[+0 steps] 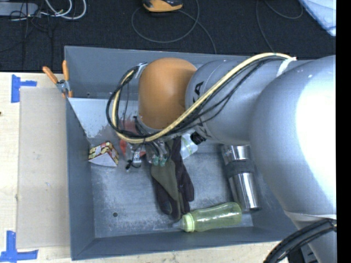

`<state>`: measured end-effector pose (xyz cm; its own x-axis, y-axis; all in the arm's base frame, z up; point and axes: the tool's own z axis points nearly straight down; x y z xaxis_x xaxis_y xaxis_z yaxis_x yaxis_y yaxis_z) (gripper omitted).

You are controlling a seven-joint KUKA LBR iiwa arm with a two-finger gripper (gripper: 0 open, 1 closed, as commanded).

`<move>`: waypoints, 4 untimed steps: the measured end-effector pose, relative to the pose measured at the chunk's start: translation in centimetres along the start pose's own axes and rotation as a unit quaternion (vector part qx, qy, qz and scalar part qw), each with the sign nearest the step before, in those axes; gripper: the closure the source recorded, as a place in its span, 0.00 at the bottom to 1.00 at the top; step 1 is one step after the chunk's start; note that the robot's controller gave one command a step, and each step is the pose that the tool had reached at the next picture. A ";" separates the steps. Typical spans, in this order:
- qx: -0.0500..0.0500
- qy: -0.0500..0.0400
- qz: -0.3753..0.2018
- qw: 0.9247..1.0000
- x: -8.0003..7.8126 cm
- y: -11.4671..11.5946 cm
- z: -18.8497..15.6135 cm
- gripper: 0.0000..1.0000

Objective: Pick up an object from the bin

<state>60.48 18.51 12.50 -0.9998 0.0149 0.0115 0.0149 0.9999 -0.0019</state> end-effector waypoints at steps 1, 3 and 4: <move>-0.001 -0.002 0.035 0.999 -1.1 -2.7 -4.6 1.00; 0.000 0.001 0.014 1.000 1.0 -5.7 -4.5 0.00; -0.001 -0.001 0.014 1.000 1.4 -8.5 0.3 0.00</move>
Offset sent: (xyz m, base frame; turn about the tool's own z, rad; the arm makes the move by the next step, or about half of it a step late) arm -0.0105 -0.0569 0.0455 0.0253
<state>58.92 10.04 12.28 -0.9990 0.0433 0.0085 0.0433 0.9991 -0.0012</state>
